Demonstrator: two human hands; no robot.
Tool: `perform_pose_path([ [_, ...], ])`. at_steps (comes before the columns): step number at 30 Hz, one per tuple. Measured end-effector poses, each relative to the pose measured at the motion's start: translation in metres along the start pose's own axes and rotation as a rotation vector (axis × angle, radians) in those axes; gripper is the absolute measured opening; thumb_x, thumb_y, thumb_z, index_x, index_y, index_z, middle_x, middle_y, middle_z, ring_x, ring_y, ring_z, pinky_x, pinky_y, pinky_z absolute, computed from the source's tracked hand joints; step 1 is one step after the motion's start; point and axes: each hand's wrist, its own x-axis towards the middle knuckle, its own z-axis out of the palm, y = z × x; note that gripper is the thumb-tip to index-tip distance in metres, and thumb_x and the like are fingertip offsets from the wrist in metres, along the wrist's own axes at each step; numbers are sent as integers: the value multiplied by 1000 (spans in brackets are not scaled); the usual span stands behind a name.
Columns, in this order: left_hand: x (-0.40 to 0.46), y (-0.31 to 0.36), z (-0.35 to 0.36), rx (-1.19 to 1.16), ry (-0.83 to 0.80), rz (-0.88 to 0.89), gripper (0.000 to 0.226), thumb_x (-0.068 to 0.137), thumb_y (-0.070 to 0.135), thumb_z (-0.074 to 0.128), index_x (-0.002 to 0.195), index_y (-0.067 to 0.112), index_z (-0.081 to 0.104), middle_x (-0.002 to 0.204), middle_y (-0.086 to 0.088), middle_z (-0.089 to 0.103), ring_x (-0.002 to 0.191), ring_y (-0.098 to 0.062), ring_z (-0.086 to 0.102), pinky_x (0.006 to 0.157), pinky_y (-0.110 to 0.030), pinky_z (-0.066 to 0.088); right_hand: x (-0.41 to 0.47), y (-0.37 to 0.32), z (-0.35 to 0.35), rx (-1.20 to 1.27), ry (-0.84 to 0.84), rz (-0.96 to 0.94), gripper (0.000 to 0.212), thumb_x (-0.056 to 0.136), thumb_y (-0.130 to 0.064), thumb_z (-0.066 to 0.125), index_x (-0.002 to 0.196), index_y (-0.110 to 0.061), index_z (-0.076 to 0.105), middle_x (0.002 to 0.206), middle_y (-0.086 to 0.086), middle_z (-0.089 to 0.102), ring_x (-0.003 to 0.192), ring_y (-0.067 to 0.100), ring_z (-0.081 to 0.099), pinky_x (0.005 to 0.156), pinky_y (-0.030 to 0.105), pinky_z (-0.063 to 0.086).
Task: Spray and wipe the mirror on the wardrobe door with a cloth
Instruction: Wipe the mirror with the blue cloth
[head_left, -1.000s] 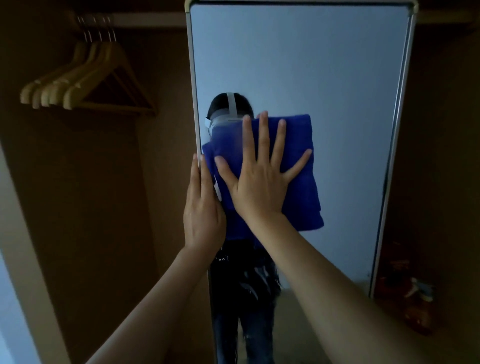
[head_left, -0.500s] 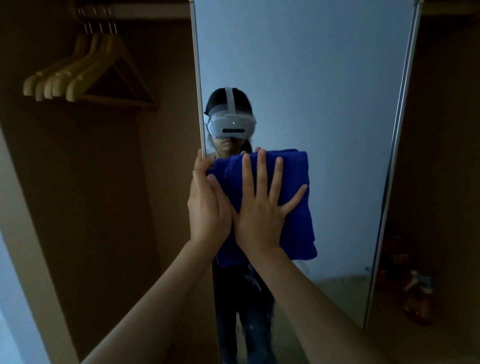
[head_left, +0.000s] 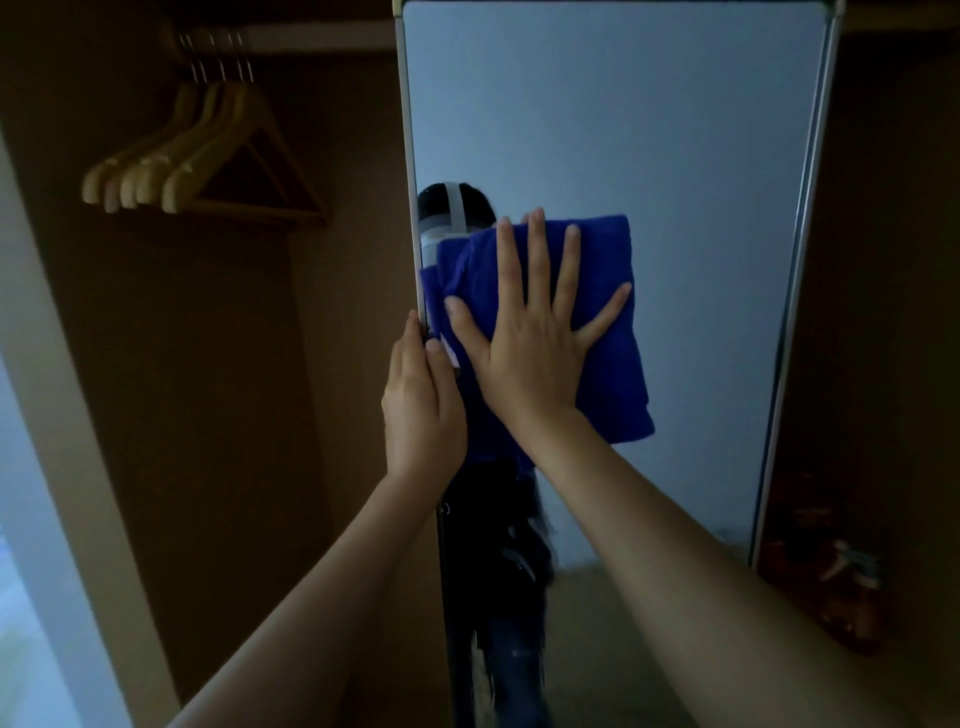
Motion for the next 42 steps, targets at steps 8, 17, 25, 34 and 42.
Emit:
perform_pose_path([
  [8, 4, 0, -1, -56, 48, -24, 50, 104, 40, 24, 131, 6, 48, 116, -15, 62, 105, -30, 61, 92, -50, 51, -51, 0, 16, -52, -61, -16, 73, 95, -66, 18, 154, -26, 10, 162, 3, 14, 149, 30, 7, 108, 73, 2],
  [17, 4, 4, -1, -15, 34, -29, 51, 102, 41, 24, 126, 3, 48, 113, -17, 62, 99, -32, 61, 86, -50, 52, -134, 15, 34, -66, -164, -22, 79, 92, -70, 21, 155, -27, 0, 163, 2, 8, 149, 26, -8, 109, 71, -2],
  [25, -1, 1, 0, -11, 39, -79, 36, 105, 30, 26, 99, 10, 56, 89, -4, 63, 77, -17, 60, 72, -36, 52, -128, 14, 28, -58, -185, -4, 78, 93, -69, 19, 154, -28, -6, 162, 2, 6, 148, 26, -13, 108, 71, -6],
  [34, 1, 4, -4, 51, 37, -139, 35, 106, 30, 28, 88, 15, 53, 74, 4, 55, 61, -6, 52, 56, -18, 39, -43, 0, 12, -22, -69, 21, 76, 92, -69, 23, 153, -26, 8, 162, 2, 16, 148, 29, 4, 107, 71, -5],
  [42, -4, 3, -4, 165, 49, -73, 38, 106, 33, 25, 97, 16, 57, 82, 0, 61, 71, -13, 60, 67, -34, 52, -103, 6, 26, -31, -127, 7, 83, 87, -69, 27, 154, -25, 6, 162, 4, 14, 149, 28, 1, 107, 73, 1],
])
